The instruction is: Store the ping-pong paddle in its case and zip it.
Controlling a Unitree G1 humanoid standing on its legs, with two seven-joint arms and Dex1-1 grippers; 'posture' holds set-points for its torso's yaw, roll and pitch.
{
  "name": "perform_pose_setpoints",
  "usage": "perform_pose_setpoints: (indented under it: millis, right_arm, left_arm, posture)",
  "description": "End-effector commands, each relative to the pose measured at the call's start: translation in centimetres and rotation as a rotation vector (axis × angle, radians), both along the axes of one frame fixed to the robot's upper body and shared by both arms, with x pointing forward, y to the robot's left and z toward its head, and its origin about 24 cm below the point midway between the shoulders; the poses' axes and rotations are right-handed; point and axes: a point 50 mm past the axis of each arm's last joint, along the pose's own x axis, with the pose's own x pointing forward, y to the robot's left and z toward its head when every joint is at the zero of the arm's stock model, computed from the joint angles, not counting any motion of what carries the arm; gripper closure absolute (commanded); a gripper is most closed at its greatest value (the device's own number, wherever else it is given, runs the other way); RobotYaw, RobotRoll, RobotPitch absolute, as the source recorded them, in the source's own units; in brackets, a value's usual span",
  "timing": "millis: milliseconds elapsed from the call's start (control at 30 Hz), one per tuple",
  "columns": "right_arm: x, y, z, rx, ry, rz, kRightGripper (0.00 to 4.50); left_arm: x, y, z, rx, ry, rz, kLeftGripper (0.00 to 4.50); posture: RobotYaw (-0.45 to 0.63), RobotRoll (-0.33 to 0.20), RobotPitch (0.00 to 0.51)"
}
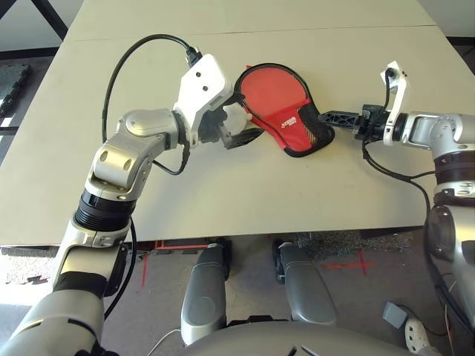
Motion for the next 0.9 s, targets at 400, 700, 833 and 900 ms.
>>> perform_pose_setpoints:
  millis: [400, 700, 833, 900]
  right_arm:
    - [-0.2, 3.0, -2.2, 0.077, 0.137, 0.042, 0.02]
    - [-0.4, 3.5, -1.6, 0.065, 0.127, 0.092, 0.02]
    - [-0.4, 3.4, -1.7, 0.05, 0.137, 0.094, 0.11]
    - [-0.4, 3.4, -1.7, 0.044, 0.147, 0.093, 0.79]
  left_arm:
    - [-0.3, -0.2, 0.0, -0.002, 0.007, -0.025, 0.0]
    - [-0.2, -0.3, -0.1, -0.01, 0.006, -0.019, 0.0]
    - [0.0, -0.4, 0.0, -0.013, 0.003, -0.018, 0.0]
    - [0.0, -0.4, 0.0, -0.014, 0.003, -0.017, 0.0]
  posture:
    - [0.13, 0.0, 0.255]
    - [0.13, 0.0, 0.252]
    - [0.13, 0.0, 0.252]
    - [0.12, 0.0, 0.251]
